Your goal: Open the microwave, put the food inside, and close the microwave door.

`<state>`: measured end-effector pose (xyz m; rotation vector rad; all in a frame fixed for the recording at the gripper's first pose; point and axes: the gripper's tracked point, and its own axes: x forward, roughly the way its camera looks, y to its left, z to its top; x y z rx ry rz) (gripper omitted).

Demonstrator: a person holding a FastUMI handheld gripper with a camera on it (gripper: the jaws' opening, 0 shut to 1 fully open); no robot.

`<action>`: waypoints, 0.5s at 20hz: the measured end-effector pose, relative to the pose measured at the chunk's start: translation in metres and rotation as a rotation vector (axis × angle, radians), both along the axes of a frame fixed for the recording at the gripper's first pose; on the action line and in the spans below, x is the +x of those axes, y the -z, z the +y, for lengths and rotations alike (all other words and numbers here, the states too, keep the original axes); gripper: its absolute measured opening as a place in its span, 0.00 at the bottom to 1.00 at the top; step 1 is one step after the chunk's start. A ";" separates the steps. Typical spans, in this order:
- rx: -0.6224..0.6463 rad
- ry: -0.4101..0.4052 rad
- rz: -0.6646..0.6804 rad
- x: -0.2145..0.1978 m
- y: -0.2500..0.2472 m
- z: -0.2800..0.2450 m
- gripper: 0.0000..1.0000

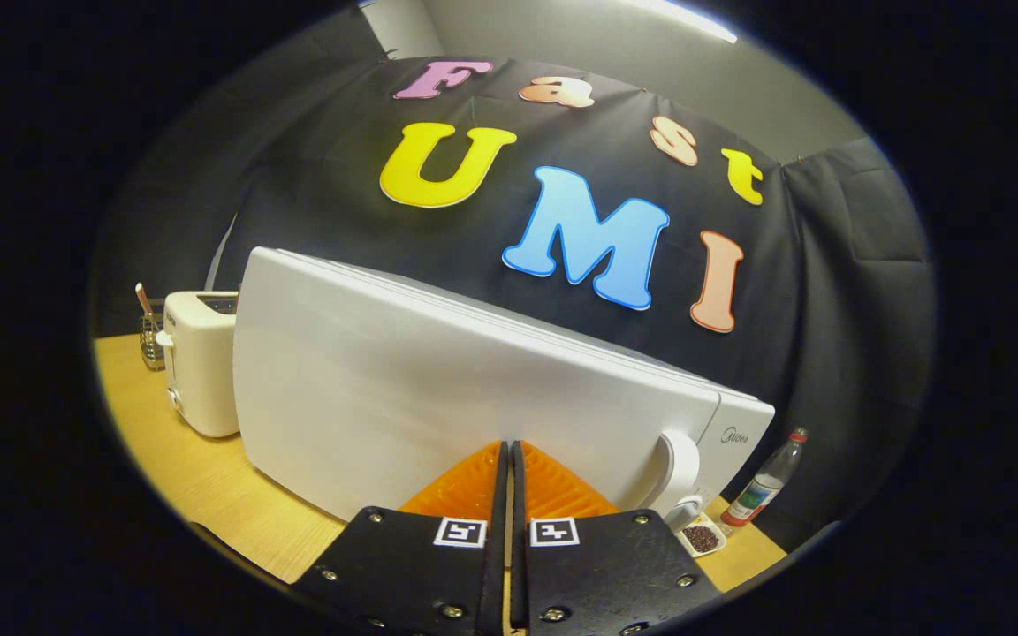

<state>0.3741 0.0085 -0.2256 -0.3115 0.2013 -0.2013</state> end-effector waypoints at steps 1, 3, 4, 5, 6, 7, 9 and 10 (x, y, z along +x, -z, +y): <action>0.005 -0.003 0.000 -0.001 0.000 0.000 0.04; 0.039 -0.009 0.006 -0.001 0.000 -0.001 0.04; 0.050 -0.009 0.013 -0.001 0.001 -0.002 0.04; 0.053 -0.014 0.024 -0.001 0.001 -0.002 0.04; 0.061 -0.019 0.049 -0.002 0.003 -0.002 0.04; 0.088 -0.024 0.090 -0.008 0.006 -0.003 0.04; 0.187 -0.046 0.126 -0.029 0.001 -0.004 0.03; 0.211 -0.043 0.142 -0.044 -0.003 -0.007 0.03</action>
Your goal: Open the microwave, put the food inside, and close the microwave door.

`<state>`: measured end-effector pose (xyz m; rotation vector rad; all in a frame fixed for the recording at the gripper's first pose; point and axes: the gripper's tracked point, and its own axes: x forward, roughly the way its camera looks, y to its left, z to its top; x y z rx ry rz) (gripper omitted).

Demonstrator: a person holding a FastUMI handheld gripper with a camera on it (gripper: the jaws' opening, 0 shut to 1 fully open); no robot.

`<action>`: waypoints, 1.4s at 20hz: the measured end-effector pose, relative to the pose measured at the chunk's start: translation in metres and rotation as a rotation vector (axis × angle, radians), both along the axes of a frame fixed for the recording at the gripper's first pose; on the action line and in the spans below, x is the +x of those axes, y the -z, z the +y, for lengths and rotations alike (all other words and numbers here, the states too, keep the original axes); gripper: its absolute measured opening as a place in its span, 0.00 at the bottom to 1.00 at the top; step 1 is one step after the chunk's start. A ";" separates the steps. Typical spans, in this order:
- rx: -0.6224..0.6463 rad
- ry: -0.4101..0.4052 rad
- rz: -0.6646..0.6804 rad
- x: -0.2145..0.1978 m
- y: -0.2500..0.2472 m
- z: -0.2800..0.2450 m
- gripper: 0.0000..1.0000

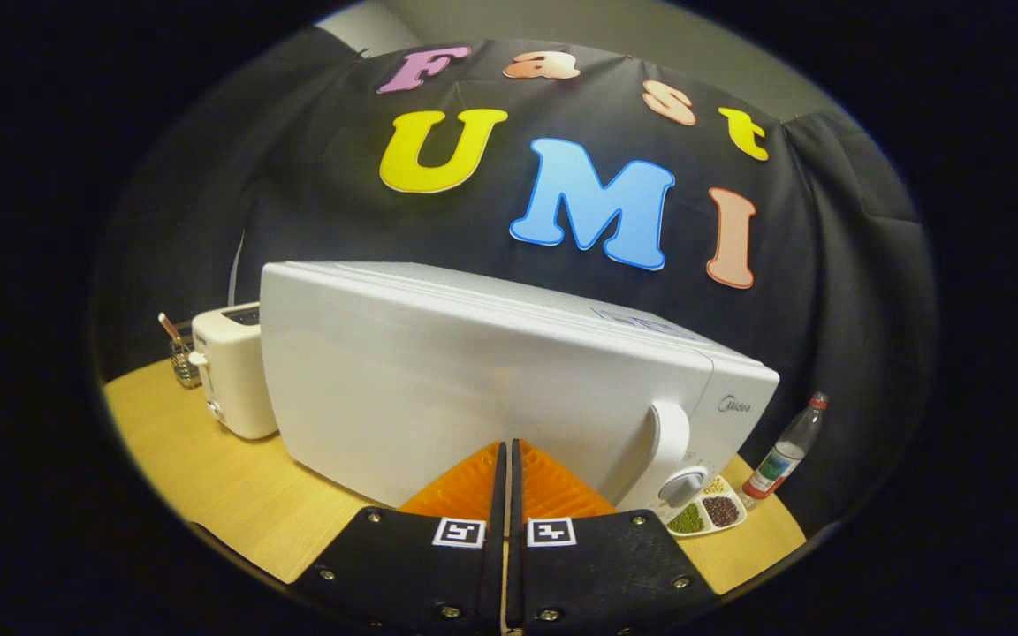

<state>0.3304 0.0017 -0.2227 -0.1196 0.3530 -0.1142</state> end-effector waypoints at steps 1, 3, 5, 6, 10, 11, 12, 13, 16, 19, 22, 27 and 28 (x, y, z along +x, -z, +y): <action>-0.004 0.006 0.030 -0.019 -0.004 -0.007 0.03; 0.029 -0.030 0.016 -0.052 -0.021 -0.004 0.03; 0.066 -0.036 -0.011 -0.084 -0.042 -0.009 0.03; 0.079 -0.042 -0.034 -0.101 -0.053 -0.010 0.03; 0.118 -0.032 -0.096 -0.169 -0.087 -0.022 0.03; 0.127 -0.040 -0.100 -0.187 -0.092 -0.023 0.03; 0.132 -0.041 -0.104 -0.203 -0.097 -0.026 0.03; 0.133 -0.049 -0.105 -0.217 -0.103 -0.029 0.03; 0.125 -0.063 -0.121 -0.253 -0.132 -0.038 0.03; 0.123 -0.066 -0.182 -0.289 -0.161 -0.037 0.03; 0.110 -0.063 -0.228 -0.326 -0.173 -0.035 0.03; 0.131 -0.054 -0.277 -0.352 -0.174 -0.042 0.03; 0.118 -0.030 -0.287 -0.353 -0.175 -0.049 0.03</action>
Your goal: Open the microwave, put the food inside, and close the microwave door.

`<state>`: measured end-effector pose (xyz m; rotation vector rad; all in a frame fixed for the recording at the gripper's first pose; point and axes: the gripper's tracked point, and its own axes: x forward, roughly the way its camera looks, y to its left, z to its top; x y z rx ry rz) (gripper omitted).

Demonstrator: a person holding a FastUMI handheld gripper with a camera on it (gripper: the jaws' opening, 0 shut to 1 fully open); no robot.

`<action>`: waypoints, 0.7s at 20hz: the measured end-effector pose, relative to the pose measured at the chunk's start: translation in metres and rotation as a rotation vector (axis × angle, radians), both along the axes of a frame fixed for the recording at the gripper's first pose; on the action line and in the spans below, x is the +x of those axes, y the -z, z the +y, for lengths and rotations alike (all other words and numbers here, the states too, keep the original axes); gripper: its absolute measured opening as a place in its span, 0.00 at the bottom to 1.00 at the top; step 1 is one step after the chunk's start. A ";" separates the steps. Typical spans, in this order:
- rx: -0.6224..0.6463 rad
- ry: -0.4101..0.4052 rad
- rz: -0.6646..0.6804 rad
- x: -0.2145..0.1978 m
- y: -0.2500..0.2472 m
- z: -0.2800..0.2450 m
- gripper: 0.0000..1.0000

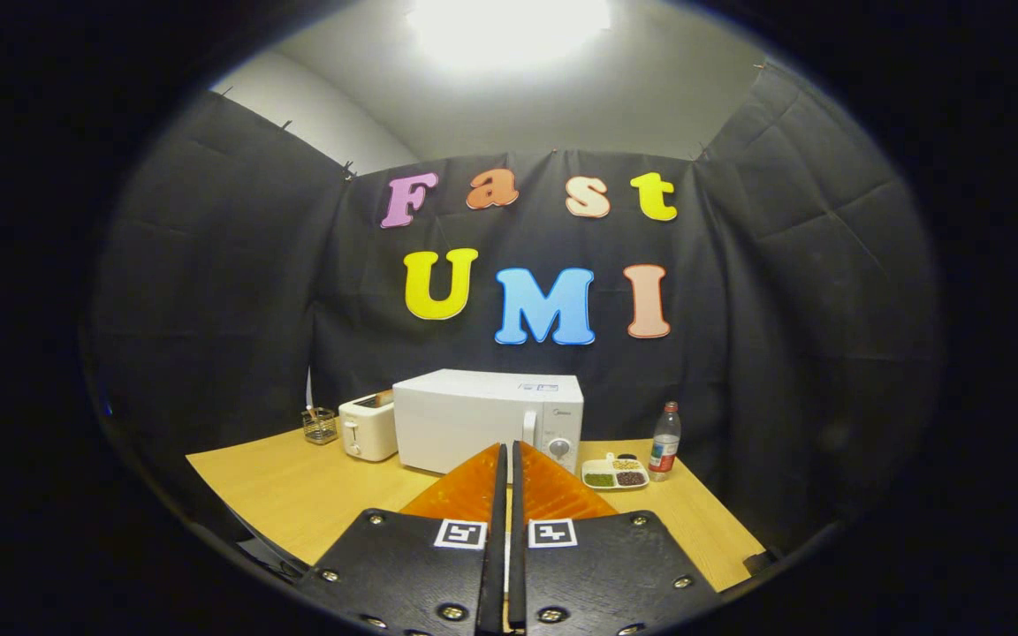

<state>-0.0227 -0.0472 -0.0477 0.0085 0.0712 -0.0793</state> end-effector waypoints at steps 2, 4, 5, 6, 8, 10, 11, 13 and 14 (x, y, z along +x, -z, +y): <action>-0.019 0.034 -0.016 -0.002 -0.002 -0.009 0.07; 0.006 0.031 0.027 0.000 0.013 -0.006 0.12; 0.008 0.030 0.052 -0.001 0.018 -0.005 0.41; -0.008 0.050 0.060 0.001 0.022 -0.010 0.70; -0.026 0.092 0.043 0.002 0.013 -0.017 0.99; 0.002 0.092 -0.013 -0.002 -0.002 -0.012 0.99; 0.026 0.079 -0.032 -0.005 -0.006 -0.008 0.98; 0.056 0.034 -0.040 -0.009 -0.006 0.002 0.99; 0.061 0.016 -0.036 -0.010 -0.005 0.003 0.98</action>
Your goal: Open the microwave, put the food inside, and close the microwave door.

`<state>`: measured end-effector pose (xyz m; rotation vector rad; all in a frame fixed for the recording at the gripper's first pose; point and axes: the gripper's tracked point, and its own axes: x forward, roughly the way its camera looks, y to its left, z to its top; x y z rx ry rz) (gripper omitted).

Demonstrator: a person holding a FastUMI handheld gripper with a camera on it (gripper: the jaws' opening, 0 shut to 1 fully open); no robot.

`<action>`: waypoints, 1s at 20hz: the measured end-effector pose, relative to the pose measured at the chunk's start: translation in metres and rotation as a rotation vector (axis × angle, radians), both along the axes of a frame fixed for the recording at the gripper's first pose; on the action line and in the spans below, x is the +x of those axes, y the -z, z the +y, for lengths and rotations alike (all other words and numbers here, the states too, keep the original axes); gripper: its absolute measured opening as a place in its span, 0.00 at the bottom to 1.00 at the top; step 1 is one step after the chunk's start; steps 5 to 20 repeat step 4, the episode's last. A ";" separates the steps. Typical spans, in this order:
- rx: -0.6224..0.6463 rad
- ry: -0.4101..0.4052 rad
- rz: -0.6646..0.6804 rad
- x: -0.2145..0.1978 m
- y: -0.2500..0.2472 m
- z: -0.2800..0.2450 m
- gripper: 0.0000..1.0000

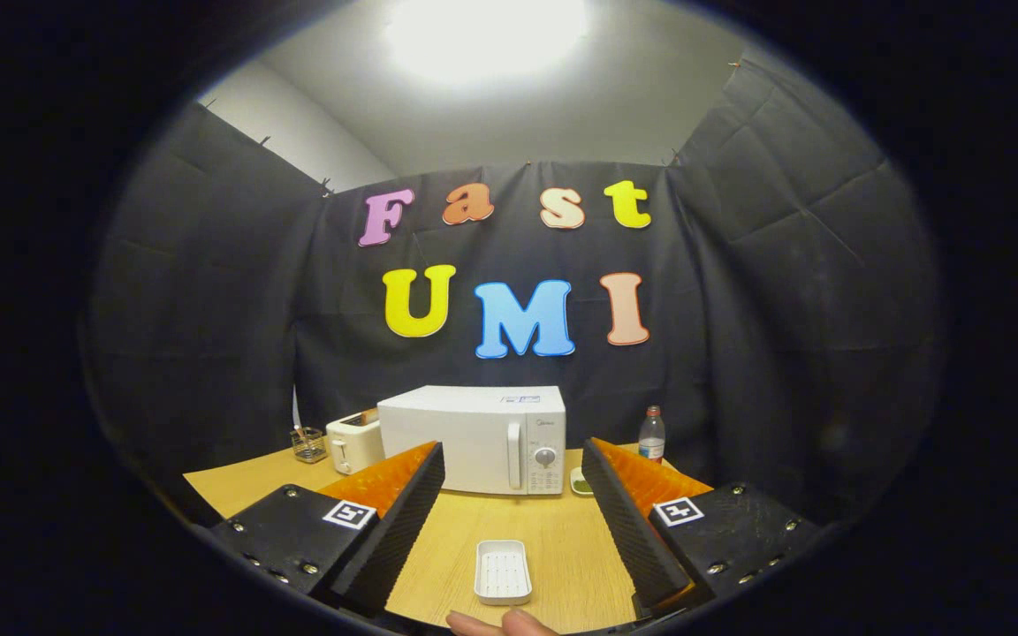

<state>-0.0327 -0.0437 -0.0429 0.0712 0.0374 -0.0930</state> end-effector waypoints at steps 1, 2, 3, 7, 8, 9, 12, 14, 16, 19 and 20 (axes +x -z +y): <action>-0.002 -0.008 0.002 -0.001 0.000 0.001 0.98; -0.006 -0.007 -0.002 -0.001 -0.001 -0.001 0.98; -0.008 -0.001 -0.008 -0.001 -0.003 -0.003 0.99; -0.010 0.002 -0.011 0.000 -0.003 -0.003 0.98; -0.010 0.002 -0.011 0.000 -0.003 -0.003 0.98; -0.010 0.002 -0.011 0.000 -0.003 -0.003 0.98; -0.010 0.002 -0.011 0.000 -0.003 -0.003 0.98; -0.010 0.002 -0.011 0.000 -0.003 -0.003 0.98; -0.010 0.002 -0.011 0.000 -0.003 -0.003 0.98; -0.010 0.002 -0.011 0.000 -0.003 -0.003 0.98; -0.010 0.002 -0.011 0.000 -0.003 -0.003 0.98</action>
